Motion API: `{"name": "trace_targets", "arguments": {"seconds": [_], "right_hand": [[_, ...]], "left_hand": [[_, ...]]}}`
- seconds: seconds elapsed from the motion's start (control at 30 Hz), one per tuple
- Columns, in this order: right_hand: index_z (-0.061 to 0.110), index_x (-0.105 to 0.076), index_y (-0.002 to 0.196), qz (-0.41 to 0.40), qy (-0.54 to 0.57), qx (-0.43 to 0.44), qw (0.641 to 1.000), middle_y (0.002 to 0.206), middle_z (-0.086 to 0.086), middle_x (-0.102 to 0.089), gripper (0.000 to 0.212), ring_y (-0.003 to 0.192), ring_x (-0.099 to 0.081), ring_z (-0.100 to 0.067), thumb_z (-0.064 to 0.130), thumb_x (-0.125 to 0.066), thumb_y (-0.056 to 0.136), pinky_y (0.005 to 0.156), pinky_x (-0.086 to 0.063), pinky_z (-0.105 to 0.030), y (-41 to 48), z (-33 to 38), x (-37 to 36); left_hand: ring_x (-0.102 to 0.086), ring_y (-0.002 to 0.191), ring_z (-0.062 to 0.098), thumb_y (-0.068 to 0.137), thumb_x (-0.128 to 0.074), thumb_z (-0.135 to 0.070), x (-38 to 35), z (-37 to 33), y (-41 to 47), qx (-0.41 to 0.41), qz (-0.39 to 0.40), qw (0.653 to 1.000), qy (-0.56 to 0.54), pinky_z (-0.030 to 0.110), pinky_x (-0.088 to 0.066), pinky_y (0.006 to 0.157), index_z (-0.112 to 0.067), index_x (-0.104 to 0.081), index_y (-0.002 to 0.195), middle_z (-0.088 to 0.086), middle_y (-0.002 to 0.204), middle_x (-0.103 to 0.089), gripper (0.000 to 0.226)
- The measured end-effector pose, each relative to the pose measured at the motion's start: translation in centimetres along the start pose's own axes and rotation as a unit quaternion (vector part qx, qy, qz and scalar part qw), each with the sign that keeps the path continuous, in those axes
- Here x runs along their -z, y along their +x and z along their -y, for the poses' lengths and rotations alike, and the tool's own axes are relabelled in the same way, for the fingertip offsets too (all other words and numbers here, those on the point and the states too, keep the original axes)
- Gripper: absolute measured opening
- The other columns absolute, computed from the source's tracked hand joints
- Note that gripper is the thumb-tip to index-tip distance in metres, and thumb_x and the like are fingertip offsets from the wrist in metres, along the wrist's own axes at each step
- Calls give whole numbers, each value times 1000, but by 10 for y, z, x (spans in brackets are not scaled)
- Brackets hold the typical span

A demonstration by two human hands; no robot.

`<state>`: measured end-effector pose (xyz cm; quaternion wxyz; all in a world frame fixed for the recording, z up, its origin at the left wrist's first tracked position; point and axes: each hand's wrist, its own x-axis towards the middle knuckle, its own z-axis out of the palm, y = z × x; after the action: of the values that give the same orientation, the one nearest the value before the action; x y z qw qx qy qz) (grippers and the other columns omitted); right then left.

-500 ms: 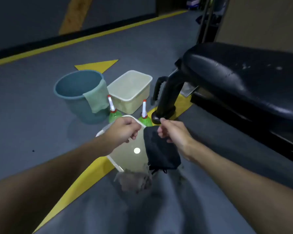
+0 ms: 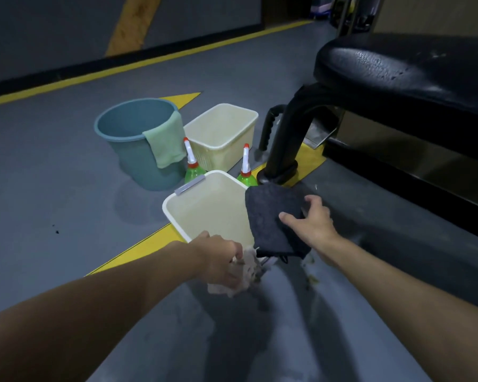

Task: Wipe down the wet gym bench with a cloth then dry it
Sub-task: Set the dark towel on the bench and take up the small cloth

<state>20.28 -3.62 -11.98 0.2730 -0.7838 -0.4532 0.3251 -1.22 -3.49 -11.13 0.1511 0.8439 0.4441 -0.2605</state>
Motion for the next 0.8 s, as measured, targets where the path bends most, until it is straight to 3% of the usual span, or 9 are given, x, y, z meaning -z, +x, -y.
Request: {"name": "trace_targets", "arguments": {"seconds": [0.07, 0.13, 0.2, 0.27, 0.37, 0.43, 0.53, 0.67, 0.8], "right_hand": [[20, -20, 151, 37, 78, -28, 996, 142, -9, -42, 101, 121, -51, -32, 45, -82, 75, 99, -48, -48, 3, -6, -1], [17, -13, 154, 80, 146, -62, 984, 130, -2, -46, 106, 108, -55, -26, 36, -83, 77, 86, -53, -41, 1, -9, -4], [14, -25, 148, 89, 182, -85, 976, 123, -1, -51, 94, 97, -58, -23, 30, -85, 77, 70, -53, -37, 0, -9, -7], [10, -41, 129, 96, 206, -108, 968, 117, -7, -60, 71, 86, -62, -21, 25, -86, 76, 59, -53, -34, 1, -5, -8], [6, -51, 111, 111, 224, -134, 959, 92, -6, -62, 47, 74, -63, -20, 18, -83, 79, 52, -49, -30, 4, 0, -6], [4, -54, 111, 101, 239, -142, 955, 90, -8, -64, 47, 74, -64, -22, 17, -84, 78, 51, -47, -29, 5, 0, -7], [4, -54, 116, 62, 261, -136, 954, 101, -12, -66, 56, 80, -66, -25, 16, -86, 72, 53, -49, -29, 4, 1, -10], [9, -50, 117, 29, 288, -97, 952, 105, -11, -64, 57, 84, -65, -27, 11, -83, 71, 57, -52, -31, 1, 8, 0], [15, -53, 109, 11, 317, -38, 948, 99, -8, -67, 45, 83, -68, -24, 5, -77, 73, 65, -57, -35, -4, 16, 19]], "left_hand": [[-52, 106, 23, 78, -61, -66, -4, 3, 1, -4, -5, 1000, 5, 39, -31, 94, -34, -56, 116, -6, 113, -63, 51], [-50, 96, 24, 77, -62, -64, -8, 7, 3, -8, -8, 1000, -16, 41, -33, 94, -34, -58, 86, -7, 94, -61, 32], [-47, 88, 23, 76, -61, -64, -11, 10, 5, -16, -16, 999, -25, 43, -35, 93, -29, -52, 75, -7, 86, -58, 36], [-46, 84, 21, 78, -60, -59, -8, 8, 4, -27, -28, 998, -42, 43, -35, 92, -28, -51, 74, -9, 85, -58, 32], [-51, 79, 19, 85, -60, -40, 6, 3, 0, -40, -55, 992, -107, 35, -32, 84, -22, -54, 76, -7, 80, -59, 21], [-58, 71, 16, 87, -64, -36, 19, 4, -4, -46, -83, 972, -213, 27, -38, 71, -19, -57, 75, -4, 74, -62, 22], [-58, 65, 11, 89, -70, -27, 44, 7, -13, -30, -108, 900, -421, 22, -44, 61, -12, -65, 78, 0, 72, -66, 20], [-69, 79, 21, 94, -64, -29, 67, 9, -16, -18, -118, 804, -583, 35, -53, 77, 0, -72, 95, 17, 94, -75, 30], [-69, 72, 14, 96, -59, -28, 83, -5, -12, -35, -109, 694, -711, 27, -51, 69, -8, -73, 94, 5, 84, -74, 25]]}}
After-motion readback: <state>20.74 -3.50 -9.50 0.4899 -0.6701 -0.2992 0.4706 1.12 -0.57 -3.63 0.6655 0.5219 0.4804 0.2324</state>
